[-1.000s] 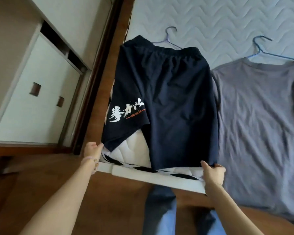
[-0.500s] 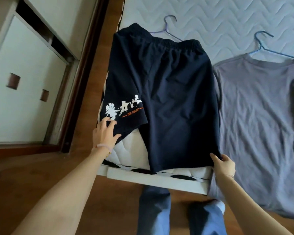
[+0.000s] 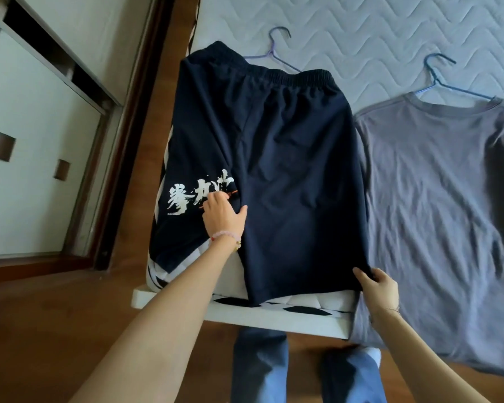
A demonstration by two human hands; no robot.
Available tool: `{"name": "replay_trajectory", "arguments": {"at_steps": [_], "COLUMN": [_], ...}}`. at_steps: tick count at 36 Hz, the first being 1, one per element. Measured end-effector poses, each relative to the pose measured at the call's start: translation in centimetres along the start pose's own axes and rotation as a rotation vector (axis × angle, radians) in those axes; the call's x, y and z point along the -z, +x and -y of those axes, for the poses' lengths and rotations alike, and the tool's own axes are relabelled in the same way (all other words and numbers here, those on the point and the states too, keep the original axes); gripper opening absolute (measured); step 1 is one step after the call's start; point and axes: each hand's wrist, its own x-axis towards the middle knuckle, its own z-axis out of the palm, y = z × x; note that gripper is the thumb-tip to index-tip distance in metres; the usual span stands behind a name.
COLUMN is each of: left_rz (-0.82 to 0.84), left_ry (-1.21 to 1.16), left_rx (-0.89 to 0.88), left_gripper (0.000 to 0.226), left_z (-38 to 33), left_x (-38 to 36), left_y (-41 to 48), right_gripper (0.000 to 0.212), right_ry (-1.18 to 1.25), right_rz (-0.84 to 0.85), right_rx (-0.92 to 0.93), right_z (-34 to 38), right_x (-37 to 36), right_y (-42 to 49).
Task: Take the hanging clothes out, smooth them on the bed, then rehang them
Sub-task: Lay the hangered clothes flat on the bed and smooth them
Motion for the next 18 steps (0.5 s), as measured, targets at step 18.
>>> {"name": "replay_trajectory", "arguments": {"at_steps": [18], "left_rz": [-0.383], "left_ry": [-0.951], "left_rx": [0.742], "left_gripper": [0.016], "left_z": [16.6], "left_x": [15.2], "left_y": [6.4], "right_gripper": [0.028], "right_ry": [0.125], "right_rz": [-0.028], "right_rx": [-0.062], "right_z": [0.2], "right_x": [6.2], "right_y": [2.7]}}
